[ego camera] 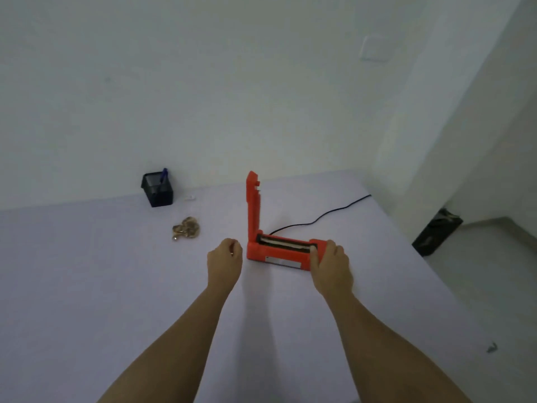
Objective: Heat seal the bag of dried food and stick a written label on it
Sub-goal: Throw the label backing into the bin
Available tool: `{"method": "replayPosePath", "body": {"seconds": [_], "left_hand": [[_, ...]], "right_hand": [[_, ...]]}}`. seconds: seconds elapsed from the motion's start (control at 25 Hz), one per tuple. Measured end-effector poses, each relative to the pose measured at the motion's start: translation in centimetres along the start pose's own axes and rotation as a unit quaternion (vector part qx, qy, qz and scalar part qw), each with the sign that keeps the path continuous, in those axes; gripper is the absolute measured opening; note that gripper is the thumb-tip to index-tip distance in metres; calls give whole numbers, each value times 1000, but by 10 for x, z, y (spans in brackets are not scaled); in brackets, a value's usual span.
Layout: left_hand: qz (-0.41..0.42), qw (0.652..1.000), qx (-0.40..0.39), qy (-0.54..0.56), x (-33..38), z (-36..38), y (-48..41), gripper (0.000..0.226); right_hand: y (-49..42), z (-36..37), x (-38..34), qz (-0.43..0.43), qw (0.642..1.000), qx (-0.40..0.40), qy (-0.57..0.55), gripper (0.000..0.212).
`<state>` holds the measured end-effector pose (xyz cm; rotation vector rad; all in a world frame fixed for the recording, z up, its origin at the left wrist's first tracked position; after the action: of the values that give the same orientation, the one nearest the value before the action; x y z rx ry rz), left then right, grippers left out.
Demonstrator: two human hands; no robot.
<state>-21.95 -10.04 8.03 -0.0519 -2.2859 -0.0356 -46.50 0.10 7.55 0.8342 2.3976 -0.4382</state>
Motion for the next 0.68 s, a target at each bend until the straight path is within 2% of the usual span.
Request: {"method": "replayPosePath", "body": {"seconds": [0.12, 0.2, 0.32, 0.48, 0.6, 0.68], "left_hand": [[-26, 997, -61, -29, -2, 32, -21, 49], [-10, 994, -104, -40, 2, 50, -31, 56], [34, 992, -119, -8, 14, 62, -37, 48], [82, 989, -120, -8, 11, 73, -43, 37], [64, 988, -139, 9, 9, 88, -61, 18], [0, 992, -112, 50, 7, 94, -76, 7]], "right_hand": [[-20, 13, 36, 35, 997, -58, 46, 60], [-24, 30, 55, 74, 991, -101, 44, 72], [-25, 52, 80, 147, 982, -114, -39, 67], [-38, 72, 94, 165, 972, -86, -146, 51], [-56, 79, 98, 166, 968, -76, -172, 45], [-71, 89, 100, 157, 966, -86, -188, 44]]}}
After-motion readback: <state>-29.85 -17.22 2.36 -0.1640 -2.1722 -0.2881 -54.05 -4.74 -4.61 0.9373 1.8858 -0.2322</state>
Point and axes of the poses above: each hand's wrist, its own y-axis away from the middle knuckle, its own z-axis out of the palm, x = y × z, the point moved 8 cm from there along -y, towards the middle knuckle, and after that the axes turned 6 degrees about -y, right-handed, at the moved point
